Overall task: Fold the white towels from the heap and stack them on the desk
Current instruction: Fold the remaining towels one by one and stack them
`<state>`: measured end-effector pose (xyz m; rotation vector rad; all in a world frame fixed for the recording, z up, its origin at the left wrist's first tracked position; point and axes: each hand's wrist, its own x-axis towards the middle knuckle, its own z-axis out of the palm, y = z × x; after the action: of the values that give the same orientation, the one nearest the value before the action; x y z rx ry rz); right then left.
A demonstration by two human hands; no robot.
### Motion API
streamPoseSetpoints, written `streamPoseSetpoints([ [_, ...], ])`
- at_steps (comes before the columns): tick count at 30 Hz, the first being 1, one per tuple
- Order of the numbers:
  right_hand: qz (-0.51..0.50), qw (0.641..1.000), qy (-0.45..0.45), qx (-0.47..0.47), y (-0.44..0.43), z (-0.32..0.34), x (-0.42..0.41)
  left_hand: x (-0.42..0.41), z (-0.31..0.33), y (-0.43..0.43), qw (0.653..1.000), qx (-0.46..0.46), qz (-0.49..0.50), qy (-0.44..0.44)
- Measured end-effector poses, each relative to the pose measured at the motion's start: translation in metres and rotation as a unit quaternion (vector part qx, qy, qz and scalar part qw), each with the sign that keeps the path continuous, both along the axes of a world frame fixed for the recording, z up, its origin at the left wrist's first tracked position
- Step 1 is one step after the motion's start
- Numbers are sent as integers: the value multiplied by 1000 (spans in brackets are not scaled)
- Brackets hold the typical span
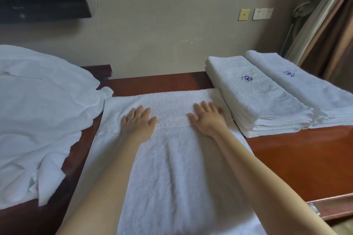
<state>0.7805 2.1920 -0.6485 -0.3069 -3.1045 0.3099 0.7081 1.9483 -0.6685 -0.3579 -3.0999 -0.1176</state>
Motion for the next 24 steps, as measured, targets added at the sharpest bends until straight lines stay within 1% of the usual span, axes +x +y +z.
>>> streamPoseSetpoints([
  [2,-26,1000,-2,-13,12,0,7,-1,-1,-1,1000,1,0,3],
  [5,-32,999,5,-13,12,4,13,2,3,1,1000,1,0,-5],
  [7,-27,999,31,-32,4,9,14,7,7,3,1000,-6,2,-6],
  [9,0,997,67,-46,-11,13,11,10,16,5,1000,2,9,-1],
  [10,18,995,84,-52,-21,15,7,10,22,8,1000,23,8,9],
  [13,55,986,120,-100,-56,21,-8,7,39,18,987,142,-18,71],
  [14,55,983,126,-120,-65,22,-13,7,41,19,981,174,-25,79],
  [15,52,981,127,-137,-73,22,-18,8,41,18,978,192,-33,69],
  [16,53,980,121,-147,-80,22,-21,10,37,14,980,189,-40,47],
  [17,61,981,107,-147,-85,19,-23,11,32,7,986,160,-42,26],
  [19,94,988,77,-92,-92,10,-24,12,22,-10,997,76,-33,4],
  [21,113,990,75,-25,-92,2,-23,9,21,-31,999,30,-15,-16],
  [24,114,990,88,-12,-89,-3,-23,10,20,-58,999,-3,42,-31],
])
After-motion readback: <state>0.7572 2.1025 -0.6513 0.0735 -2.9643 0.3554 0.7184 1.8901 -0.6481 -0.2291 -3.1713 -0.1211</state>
